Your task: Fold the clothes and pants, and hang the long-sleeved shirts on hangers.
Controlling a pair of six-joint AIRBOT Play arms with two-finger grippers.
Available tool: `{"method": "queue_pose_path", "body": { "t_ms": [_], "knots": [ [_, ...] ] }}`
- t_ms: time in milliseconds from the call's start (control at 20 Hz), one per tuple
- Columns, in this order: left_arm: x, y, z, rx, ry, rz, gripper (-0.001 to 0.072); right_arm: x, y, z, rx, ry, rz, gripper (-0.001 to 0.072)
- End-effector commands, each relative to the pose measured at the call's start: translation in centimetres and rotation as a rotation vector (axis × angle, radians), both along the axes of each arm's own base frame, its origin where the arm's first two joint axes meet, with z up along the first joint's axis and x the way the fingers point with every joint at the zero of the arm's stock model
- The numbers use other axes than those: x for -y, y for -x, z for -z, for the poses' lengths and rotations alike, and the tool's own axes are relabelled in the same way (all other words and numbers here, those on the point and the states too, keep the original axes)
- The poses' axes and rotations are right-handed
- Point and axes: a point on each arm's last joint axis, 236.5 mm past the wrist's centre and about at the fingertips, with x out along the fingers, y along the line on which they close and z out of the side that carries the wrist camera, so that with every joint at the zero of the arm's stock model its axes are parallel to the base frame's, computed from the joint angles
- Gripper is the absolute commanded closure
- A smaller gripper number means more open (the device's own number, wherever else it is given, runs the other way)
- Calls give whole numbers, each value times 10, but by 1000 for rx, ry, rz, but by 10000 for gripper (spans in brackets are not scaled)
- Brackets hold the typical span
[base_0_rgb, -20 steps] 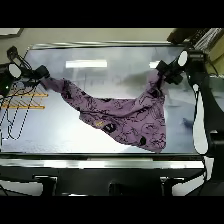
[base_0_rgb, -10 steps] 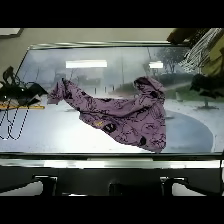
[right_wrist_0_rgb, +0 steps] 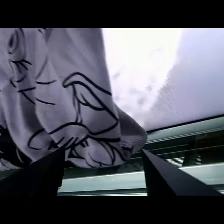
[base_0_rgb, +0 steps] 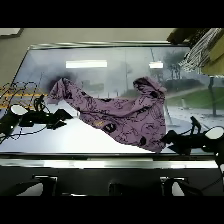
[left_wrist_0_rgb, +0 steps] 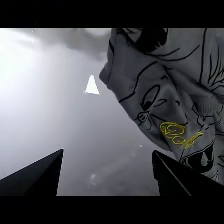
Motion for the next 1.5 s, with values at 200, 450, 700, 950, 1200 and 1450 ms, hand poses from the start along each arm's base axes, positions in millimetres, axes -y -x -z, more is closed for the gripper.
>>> {"method": "queue_pose_path", "body": {
  "t_ms": [200, 450, 700, 950, 1200, 1450],
  "knots": [
    [45, 1, 21, 16, -13, 58, 80, -23, -9, 35, 12, -129, 173, 639],
    [81, 0, 47, -2, -2, 70, 81, -27, -10, 32, 4, -152, 194, 675],
    [88, -34, 53, 73, -15, -86, 82, -40, -11, 22, -1, -227, 201, 675],
    [98, -40, 45, 96, 10, -107, 680, -58, -35, -2, 92, -354, 236, 675],
    [81, -112, -107, 518, 35, -72, 683, -36, -154, -150, 689, -524, 324, 677],
    [26, -124, -364, 1056, -5, -115, 683, 6, -192, -413, 1332, -211, 173, 677]
  ]
}}
